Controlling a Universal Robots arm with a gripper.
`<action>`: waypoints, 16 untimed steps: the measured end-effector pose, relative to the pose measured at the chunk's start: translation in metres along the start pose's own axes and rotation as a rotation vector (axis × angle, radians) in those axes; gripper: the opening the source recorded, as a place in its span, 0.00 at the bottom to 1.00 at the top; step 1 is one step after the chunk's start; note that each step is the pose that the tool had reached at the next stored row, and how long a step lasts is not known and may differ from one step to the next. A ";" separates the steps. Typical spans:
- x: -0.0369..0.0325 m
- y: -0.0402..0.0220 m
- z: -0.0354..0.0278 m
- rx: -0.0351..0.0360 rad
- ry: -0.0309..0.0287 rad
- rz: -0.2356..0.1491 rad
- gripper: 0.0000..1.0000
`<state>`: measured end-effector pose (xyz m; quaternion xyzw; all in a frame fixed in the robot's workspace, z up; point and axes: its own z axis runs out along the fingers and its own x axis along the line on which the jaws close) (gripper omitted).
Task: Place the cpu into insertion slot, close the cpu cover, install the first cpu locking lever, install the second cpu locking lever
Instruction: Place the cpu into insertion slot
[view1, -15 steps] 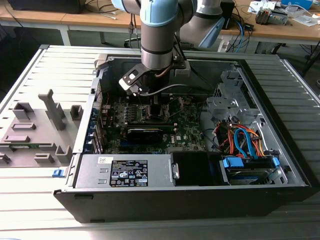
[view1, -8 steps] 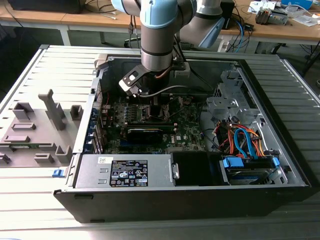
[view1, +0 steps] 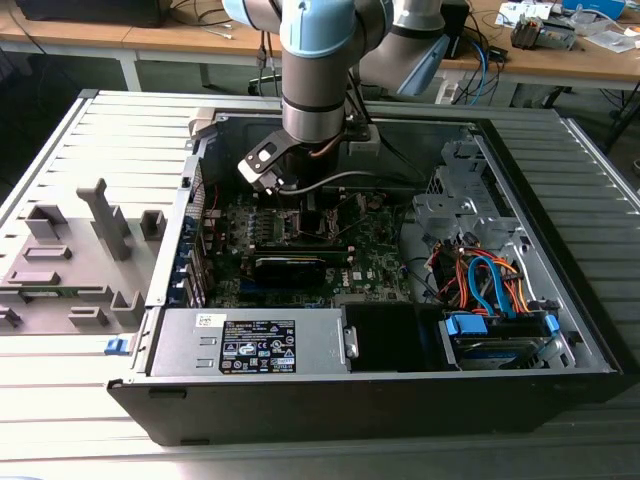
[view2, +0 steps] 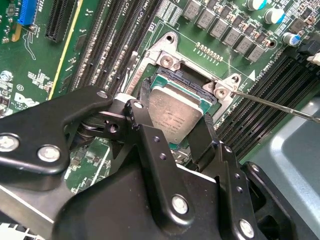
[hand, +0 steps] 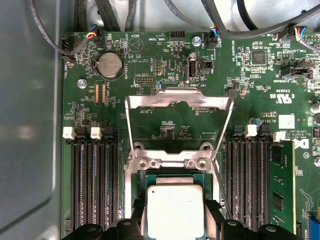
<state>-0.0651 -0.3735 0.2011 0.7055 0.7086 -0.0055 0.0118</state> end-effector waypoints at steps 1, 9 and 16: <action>0.0002 0.0000 0.0002 0.0000 0.0000 0.000 0.55; 0.0004 0.0000 0.0005 0.0000 0.0000 0.000 0.55; 0.0004 0.0000 0.0006 -0.0001 0.0000 0.000 0.62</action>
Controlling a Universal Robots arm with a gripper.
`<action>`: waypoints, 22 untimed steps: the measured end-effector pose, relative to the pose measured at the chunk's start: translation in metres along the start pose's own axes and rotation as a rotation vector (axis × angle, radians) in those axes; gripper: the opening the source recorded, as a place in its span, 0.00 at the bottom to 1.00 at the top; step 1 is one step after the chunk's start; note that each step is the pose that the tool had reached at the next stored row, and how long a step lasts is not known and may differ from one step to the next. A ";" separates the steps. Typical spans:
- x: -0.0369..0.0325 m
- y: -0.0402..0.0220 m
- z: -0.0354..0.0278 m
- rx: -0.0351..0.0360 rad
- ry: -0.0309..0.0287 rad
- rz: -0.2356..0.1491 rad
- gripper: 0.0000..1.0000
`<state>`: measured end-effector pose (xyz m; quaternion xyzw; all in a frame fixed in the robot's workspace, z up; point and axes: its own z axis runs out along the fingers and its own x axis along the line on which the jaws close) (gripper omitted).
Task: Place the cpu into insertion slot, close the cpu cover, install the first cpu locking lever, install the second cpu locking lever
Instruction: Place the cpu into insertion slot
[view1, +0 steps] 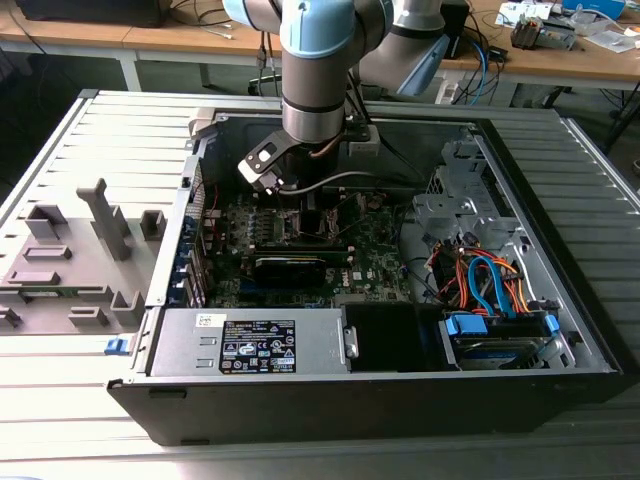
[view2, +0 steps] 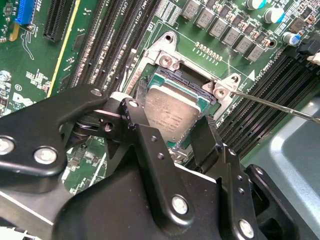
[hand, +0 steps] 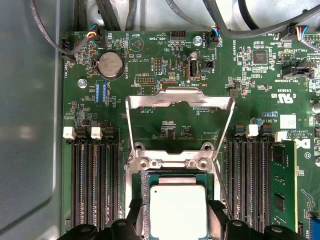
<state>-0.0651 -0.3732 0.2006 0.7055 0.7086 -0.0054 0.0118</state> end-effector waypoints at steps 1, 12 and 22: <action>0.0000 0.0000 0.0000 0.0001 0.0000 0.000 0.62; 0.0028 0.0014 0.0000 -0.0002 0.0000 -0.009 0.62; 0.0027 0.0019 -0.0049 -0.0003 0.0010 -0.010 0.62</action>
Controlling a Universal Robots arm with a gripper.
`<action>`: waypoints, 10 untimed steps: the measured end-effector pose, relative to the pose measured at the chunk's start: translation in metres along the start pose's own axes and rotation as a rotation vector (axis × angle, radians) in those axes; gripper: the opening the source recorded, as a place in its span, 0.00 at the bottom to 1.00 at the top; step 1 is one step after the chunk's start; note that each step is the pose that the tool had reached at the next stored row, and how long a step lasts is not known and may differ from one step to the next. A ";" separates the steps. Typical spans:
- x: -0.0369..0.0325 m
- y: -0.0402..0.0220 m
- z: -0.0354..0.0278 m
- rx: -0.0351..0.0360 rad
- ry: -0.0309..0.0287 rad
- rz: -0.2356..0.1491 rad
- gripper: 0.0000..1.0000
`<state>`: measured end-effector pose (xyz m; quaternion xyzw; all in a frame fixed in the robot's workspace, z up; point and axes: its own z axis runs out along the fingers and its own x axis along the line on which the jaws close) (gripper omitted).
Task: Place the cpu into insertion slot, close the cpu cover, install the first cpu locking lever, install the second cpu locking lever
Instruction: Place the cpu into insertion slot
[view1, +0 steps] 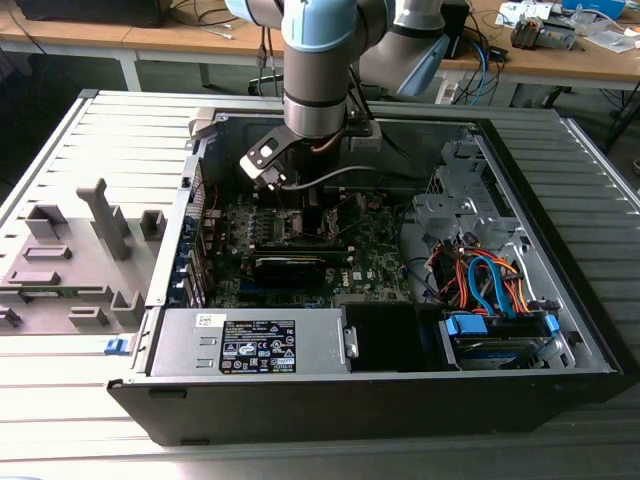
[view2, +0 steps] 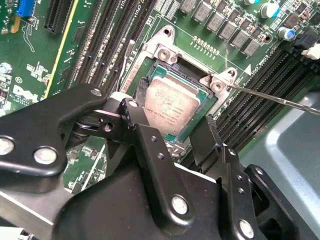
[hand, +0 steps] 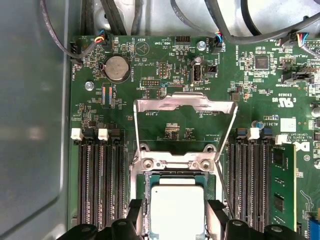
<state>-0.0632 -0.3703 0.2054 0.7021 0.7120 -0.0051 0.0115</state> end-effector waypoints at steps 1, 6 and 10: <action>0.0000 0.0001 0.0011 0.0002 -0.0001 0.000 0.62; 0.0013 0.0034 0.0045 0.0003 0.0001 -0.003 0.62; 0.0029 0.0050 0.0050 0.0002 -0.0002 -0.006 0.62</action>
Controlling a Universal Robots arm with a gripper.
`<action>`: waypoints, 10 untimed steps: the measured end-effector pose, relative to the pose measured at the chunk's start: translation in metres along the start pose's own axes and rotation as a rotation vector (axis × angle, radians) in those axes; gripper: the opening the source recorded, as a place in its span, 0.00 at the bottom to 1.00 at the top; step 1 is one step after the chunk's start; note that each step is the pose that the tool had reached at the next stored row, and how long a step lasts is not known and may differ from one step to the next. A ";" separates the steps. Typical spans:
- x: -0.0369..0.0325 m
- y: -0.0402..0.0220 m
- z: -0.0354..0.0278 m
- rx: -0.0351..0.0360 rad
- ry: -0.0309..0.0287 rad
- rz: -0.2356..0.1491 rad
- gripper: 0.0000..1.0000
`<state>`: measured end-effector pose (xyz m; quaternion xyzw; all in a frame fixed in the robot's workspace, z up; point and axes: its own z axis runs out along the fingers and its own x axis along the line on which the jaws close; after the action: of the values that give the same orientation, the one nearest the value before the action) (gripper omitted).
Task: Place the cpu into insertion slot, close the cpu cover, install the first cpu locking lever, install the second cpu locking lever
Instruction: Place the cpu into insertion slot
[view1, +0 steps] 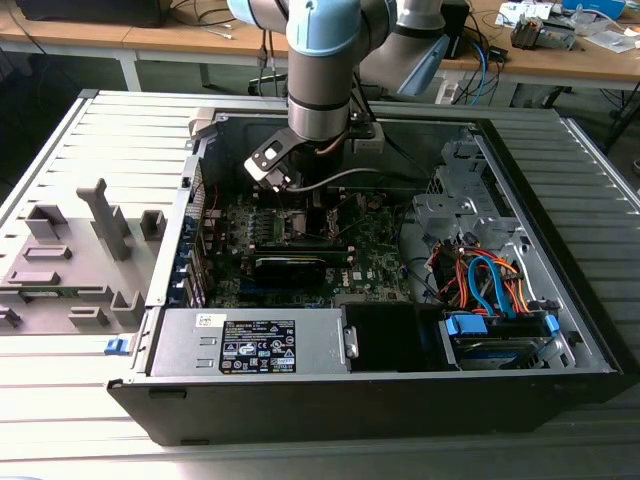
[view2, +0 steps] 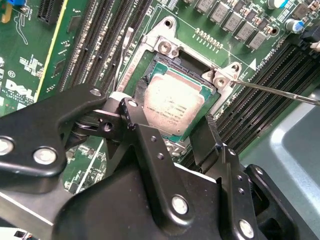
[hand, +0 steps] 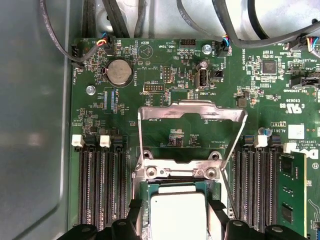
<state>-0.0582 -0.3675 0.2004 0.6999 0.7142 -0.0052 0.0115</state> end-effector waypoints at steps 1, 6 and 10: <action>0.0000 0.0000 0.0000 0.0001 -0.0001 0.000 0.62; -0.0014 -0.0023 0.0000 -0.0003 -0.0002 0.002 0.62; -0.0030 -0.0041 0.0001 -0.0004 -0.0002 0.007 0.62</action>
<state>-0.0622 -0.3706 0.2004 0.7024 0.7117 -0.0051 0.0117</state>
